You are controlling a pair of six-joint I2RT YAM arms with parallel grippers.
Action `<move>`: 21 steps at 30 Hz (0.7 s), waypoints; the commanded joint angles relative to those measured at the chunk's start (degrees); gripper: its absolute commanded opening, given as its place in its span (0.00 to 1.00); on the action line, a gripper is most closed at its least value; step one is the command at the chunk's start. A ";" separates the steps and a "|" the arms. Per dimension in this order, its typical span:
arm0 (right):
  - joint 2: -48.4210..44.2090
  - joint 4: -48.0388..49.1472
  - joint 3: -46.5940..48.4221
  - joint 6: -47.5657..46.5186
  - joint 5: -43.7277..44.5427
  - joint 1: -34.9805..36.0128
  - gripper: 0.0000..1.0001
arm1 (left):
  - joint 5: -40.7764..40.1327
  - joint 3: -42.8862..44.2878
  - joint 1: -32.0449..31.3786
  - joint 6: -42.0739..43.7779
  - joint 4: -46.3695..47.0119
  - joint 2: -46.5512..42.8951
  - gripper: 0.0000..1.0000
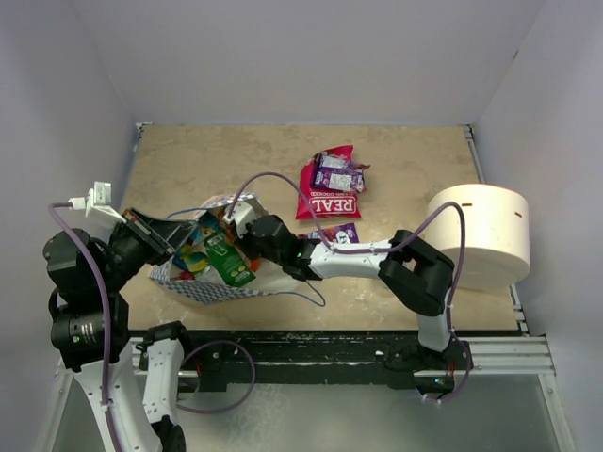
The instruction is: Take the snacks out of the paper bag
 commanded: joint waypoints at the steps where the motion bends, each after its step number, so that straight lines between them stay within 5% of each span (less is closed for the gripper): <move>1: -8.63 -1.40 1.86 1.01 -5.27 0.22 0.00 | 0.23 1.93 0.18 1.45 0.92 0.75 0.00; 12: -27.37 -14.69 -3.92 -1.20 -14.51 0.17 0.00 | 0.69 1.85 0.13 -0.17 0.87 2.29 0.00; 21: -53.84 -31.42 -8.88 -24.55 -15.53 0.19 0.00 | 0.29 3.13 0.12 0.86 0.01 4.14 0.00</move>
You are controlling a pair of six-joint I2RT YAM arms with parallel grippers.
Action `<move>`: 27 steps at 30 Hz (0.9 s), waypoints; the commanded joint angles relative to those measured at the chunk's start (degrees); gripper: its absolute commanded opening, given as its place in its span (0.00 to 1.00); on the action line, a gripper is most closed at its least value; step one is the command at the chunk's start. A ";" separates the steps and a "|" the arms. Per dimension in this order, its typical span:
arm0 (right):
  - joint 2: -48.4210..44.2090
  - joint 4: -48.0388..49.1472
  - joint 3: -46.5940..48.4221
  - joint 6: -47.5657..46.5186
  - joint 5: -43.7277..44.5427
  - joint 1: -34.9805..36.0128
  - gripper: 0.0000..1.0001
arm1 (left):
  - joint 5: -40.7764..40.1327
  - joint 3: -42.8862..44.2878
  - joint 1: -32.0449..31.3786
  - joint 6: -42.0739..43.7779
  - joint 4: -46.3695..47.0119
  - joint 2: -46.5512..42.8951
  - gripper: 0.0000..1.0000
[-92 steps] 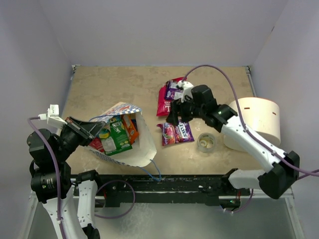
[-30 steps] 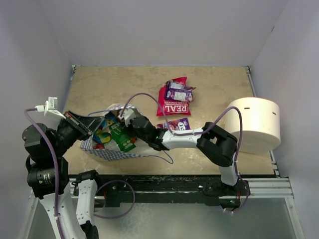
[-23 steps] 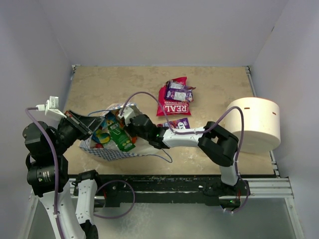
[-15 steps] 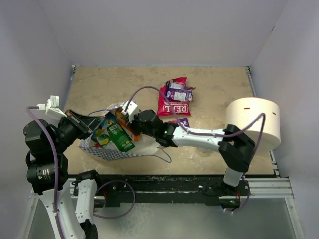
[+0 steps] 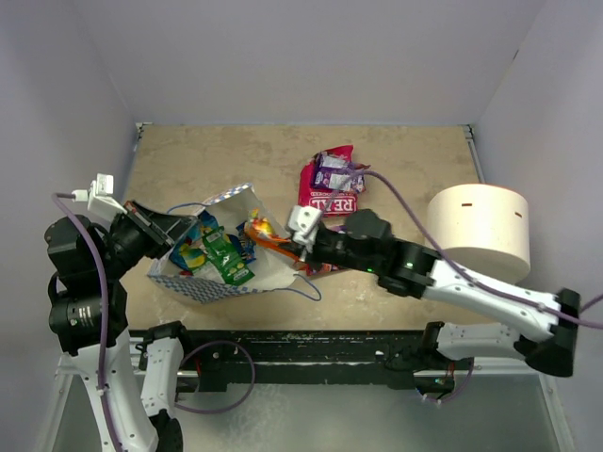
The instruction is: Take the snacks out of the paper bag
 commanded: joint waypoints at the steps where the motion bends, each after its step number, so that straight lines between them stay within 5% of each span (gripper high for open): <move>1: -15.07 -6.71 -0.33 -16.97 2.82 0.12 0.00 | 0.28 2.38 0.11 1.03 1.44 0.57 0.00; 5: -23.12 -12.17 -0.70 -25.04 18.71 0.09 0.00 | 0.50 3.46 0.17 1.89 0.01 1.59 0.00; 9: -24.59 -16.74 -2.89 -29.95 24.06 -1.80 0.00 | 0.57 4.55 0.11 2.33 -0.72 1.79 0.00; 18: -15.61 -1.50 -17.40 -29.75 9.32 -15.96 0.00 | 1.29 8.63 0.18 3.67 -2.67 4.15 0.00; 27: -4.75 11.70 -24.38 -45.86 -0.97 -20.92 0.00 | 2.78 10.52 0.11 5.98 -5.85 5.32 0.00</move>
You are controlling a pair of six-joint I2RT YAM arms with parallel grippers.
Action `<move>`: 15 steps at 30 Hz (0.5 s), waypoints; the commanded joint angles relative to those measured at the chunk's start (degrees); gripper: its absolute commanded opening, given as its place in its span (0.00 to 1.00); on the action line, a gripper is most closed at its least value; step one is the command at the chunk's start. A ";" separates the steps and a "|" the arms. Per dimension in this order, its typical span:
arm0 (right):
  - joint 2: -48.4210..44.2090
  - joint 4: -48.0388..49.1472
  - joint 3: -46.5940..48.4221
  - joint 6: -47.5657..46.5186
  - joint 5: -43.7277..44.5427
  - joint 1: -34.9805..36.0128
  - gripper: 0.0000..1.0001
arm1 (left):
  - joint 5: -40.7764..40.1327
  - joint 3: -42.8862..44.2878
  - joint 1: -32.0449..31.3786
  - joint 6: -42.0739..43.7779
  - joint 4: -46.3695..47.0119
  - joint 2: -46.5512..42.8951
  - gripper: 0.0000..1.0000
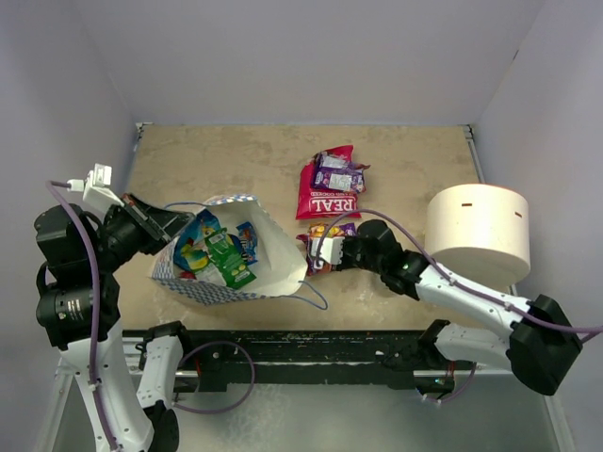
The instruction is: Take the snacks out of the paper bag
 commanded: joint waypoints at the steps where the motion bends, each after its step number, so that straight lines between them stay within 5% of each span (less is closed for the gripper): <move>1: 3.45 13.74 2.06 -8.59 -6.96 -2.86 0.00 | 2.36 2.48 0.09 2.29 -0.78 0.60 0.00; 9: 12.03 22.71 -1.56 -12.85 -15.45 -4.17 0.00 | 1.73 2.19 0.09 1.25 -1.18 0.31 0.00; 15: 13.72 22.75 -3.33 -12.83 -16.36 -4.24 0.23 | 1.90 1.79 0.10 1.33 -1.13 0.19 0.00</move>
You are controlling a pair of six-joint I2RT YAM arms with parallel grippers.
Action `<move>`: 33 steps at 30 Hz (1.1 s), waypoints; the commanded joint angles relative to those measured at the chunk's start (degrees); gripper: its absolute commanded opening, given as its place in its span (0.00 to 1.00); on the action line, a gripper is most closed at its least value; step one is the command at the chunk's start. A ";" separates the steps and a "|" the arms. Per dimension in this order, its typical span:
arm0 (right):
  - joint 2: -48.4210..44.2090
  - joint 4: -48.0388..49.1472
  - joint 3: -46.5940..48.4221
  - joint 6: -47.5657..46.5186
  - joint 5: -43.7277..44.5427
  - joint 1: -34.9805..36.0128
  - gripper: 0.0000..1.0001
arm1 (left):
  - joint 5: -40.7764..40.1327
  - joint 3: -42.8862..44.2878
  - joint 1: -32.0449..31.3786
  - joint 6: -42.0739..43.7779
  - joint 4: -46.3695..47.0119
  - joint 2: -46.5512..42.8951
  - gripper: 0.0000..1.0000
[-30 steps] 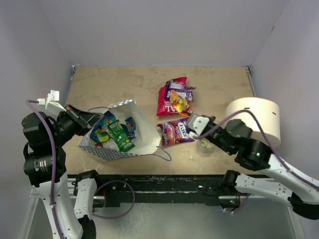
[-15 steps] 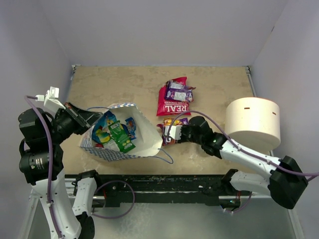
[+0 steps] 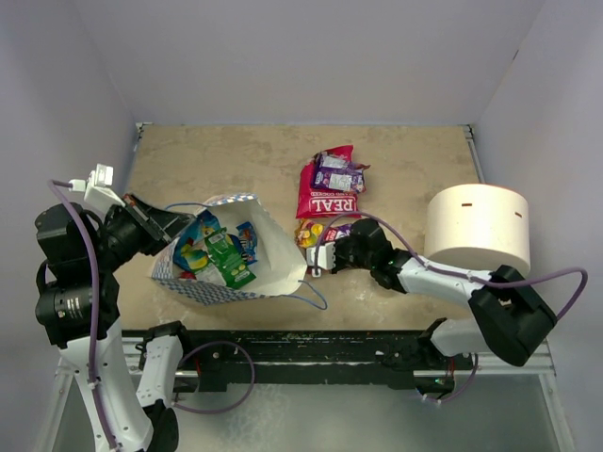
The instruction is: Take the snacks out of the paper bag
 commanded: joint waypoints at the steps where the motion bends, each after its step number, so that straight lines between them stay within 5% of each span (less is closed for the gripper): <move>1: -0.49 5.79 -1.23 -1.31 -2.85 -0.27 0.28 | 1.44 1.23 0.15 0.31 0.99 -0.44 0.00; 6: -2.81 2.77 -2.92 1.60 -3.04 -0.25 0.52 | 1.49 0.35 0.13 0.00 1.43 -1.30 0.00; 10: -6.54 -6.78 -1.49 5.04 -3.46 -0.28 0.58 | 1.45 -0.97 0.12 -0.07 1.14 -2.44 0.00; 14: -16.68 -6.30 -3.42 12.31 -1.32 -0.13 0.63 | 1.78 -2.04 0.19 -0.47 1.49 -3.53 0.00; 22: -28.51 -7.84 3.93 45.84 8.27 -0.16 0.71 | 1.82 -4.14 0.14 -1.30 3.43 -4.80 0.00; 30: -18.83 -7.56 13.42 84.95 0.61 0.70 0.72 | 4.51 -4.49 0.13 -8.01 5.00 -4.11 0.00; 33: -14.64 -9.15 13.84 87.29 -0.64 1.91 0.72 | 4.62 -5.05 0.12 -11.03 5.75 -4.64 0.00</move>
